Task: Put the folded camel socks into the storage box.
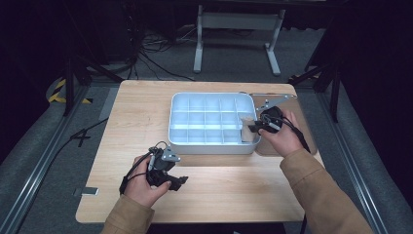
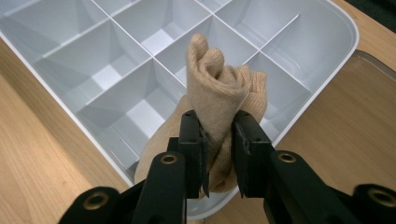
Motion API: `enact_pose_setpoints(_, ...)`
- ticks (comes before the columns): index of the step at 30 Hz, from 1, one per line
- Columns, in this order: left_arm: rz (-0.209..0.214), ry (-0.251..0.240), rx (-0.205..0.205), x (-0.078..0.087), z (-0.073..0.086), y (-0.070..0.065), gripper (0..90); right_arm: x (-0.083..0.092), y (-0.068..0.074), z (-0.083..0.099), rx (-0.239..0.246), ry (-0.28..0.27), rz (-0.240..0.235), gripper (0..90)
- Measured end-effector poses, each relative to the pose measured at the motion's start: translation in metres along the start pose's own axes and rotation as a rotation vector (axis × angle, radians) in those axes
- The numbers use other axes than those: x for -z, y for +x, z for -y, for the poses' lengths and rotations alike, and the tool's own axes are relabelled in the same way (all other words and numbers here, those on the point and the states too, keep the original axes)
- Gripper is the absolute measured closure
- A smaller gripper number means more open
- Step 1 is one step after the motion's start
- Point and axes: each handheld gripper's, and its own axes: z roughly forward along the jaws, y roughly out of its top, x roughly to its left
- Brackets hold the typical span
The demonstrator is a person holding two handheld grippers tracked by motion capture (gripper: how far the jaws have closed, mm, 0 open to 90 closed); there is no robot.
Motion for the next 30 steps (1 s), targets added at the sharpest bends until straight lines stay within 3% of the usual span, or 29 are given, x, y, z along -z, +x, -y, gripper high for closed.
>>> enact_pose_setpoints(18, 0.005, 0.008, -0.009, -0.002, -0.002, 0.000, 29.0, -0.027, 0.008, 0.005, 0.060, 0.118, 0.027, 74.8)
enact_pose_setpoints(30, 0.005, 0.016, 0.002, -0.001, 0.001, 0.000, 29.0, -0.043, 0.011, 0.001, 0.027, 0.228, 0.013, 74.0)
